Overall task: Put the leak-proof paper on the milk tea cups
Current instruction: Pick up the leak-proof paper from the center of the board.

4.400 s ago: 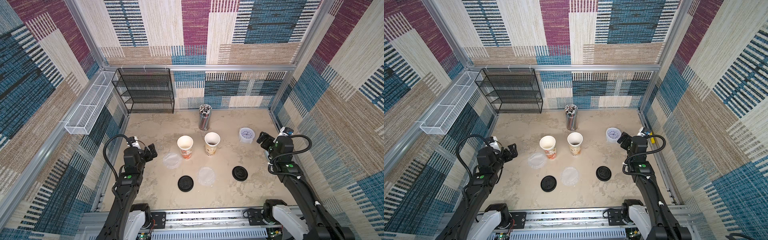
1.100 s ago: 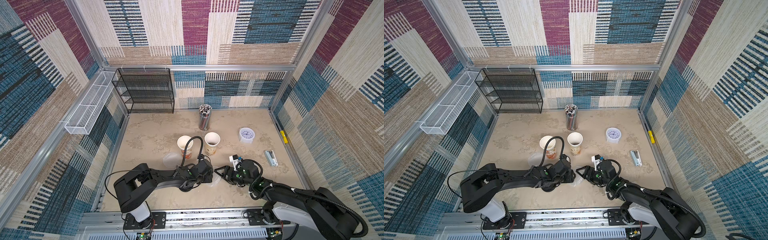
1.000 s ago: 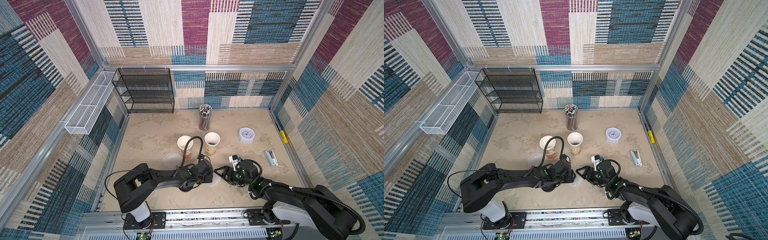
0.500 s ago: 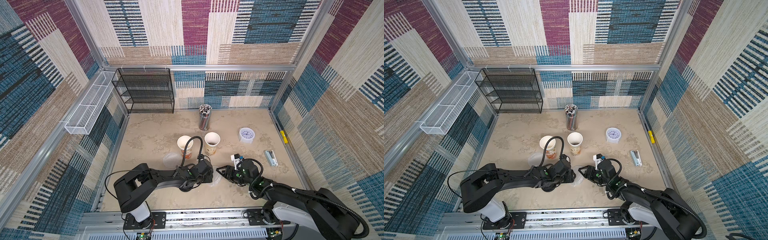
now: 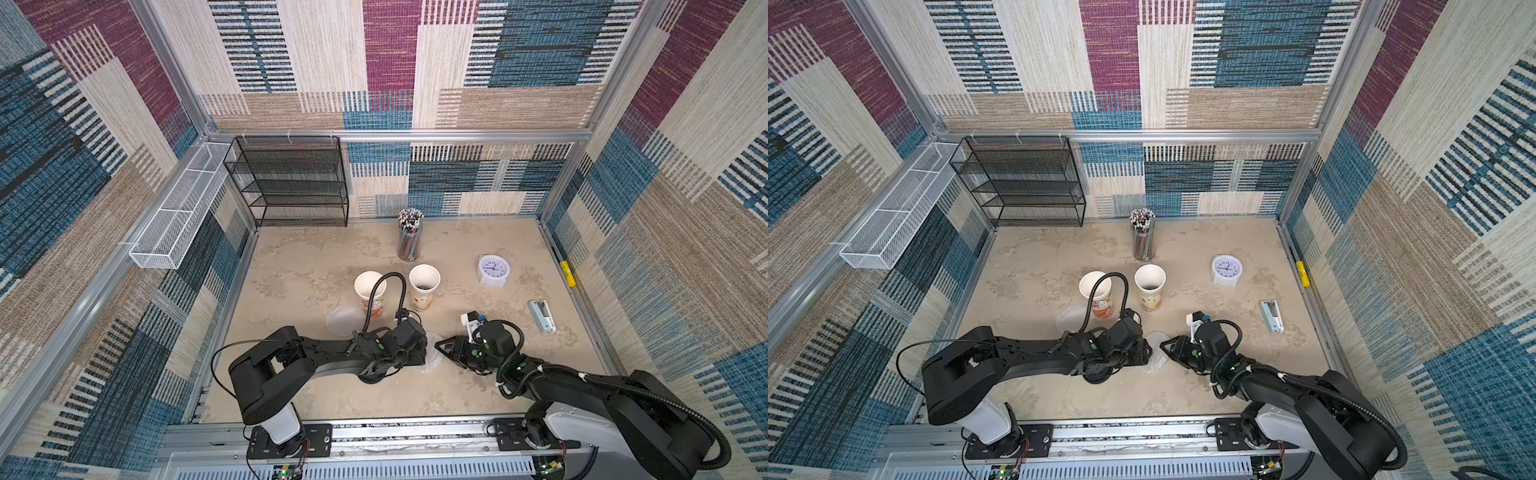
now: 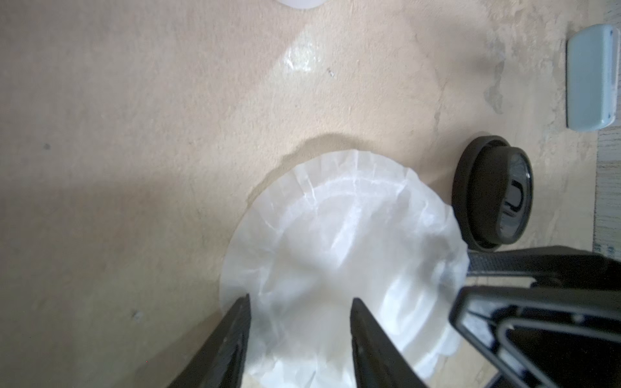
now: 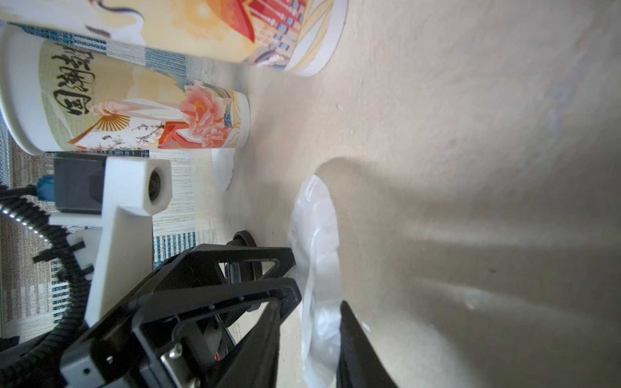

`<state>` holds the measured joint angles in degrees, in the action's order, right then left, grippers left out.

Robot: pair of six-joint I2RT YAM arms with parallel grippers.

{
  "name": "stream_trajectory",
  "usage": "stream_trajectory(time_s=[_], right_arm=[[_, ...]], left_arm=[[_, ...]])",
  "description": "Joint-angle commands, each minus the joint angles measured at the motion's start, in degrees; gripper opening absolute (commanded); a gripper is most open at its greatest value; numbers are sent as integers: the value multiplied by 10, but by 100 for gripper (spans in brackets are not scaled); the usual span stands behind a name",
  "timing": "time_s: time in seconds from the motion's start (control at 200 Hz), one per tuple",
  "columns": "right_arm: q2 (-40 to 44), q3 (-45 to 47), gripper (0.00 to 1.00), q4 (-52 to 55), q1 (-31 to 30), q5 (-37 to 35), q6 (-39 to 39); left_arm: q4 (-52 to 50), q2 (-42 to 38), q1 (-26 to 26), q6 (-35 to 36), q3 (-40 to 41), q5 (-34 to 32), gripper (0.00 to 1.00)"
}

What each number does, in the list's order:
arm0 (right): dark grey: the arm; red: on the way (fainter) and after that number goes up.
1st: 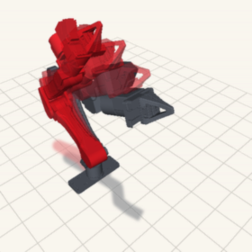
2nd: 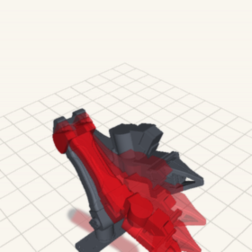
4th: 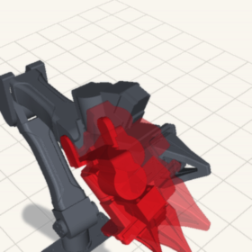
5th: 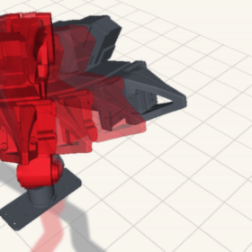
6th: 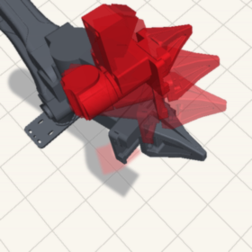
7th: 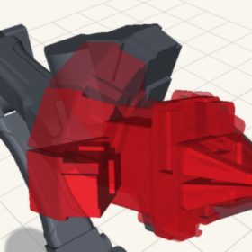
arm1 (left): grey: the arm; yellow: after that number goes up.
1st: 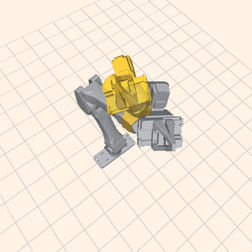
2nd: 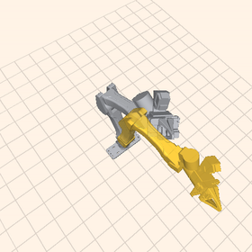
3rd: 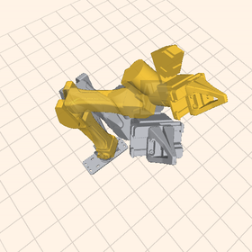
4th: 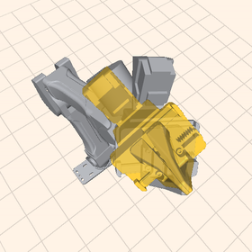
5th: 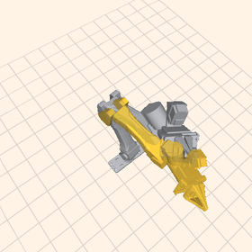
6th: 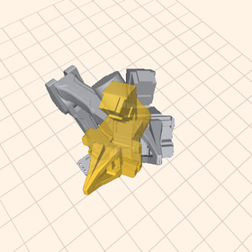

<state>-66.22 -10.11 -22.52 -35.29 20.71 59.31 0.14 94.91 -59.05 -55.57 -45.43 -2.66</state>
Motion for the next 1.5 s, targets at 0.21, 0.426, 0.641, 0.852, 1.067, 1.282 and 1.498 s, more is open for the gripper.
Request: stream_trajectory(time_s=[0.21,0.426,0.641,0.852,1.067,1.282,1.498], right_arm=[[-4,-4,28,-33,-1,11,-1],[-14,-4,18,-33,0,8,0],[-13,-9,9,-4,0,-4,0],[3,-14,0,37,0,-17,-5],[60,-44,0,168,0,-57,-31],[149,-139,0,434,0,-146,-42],[202,-302,0,594,0,-255,-60]], left_arm=[[-54,6,-1,-12,2,5,51],[-55,4,-1,-12,3,4,52],[-52,-3,-1,-5,4,1,53],[-52,-24,0,27,-8,-8,62],[-52,-95,-1,63,-10,-28,71],[-113,-218,0,122,-28,-53,73],[-203,-302,30,199,-103,-115,79]])
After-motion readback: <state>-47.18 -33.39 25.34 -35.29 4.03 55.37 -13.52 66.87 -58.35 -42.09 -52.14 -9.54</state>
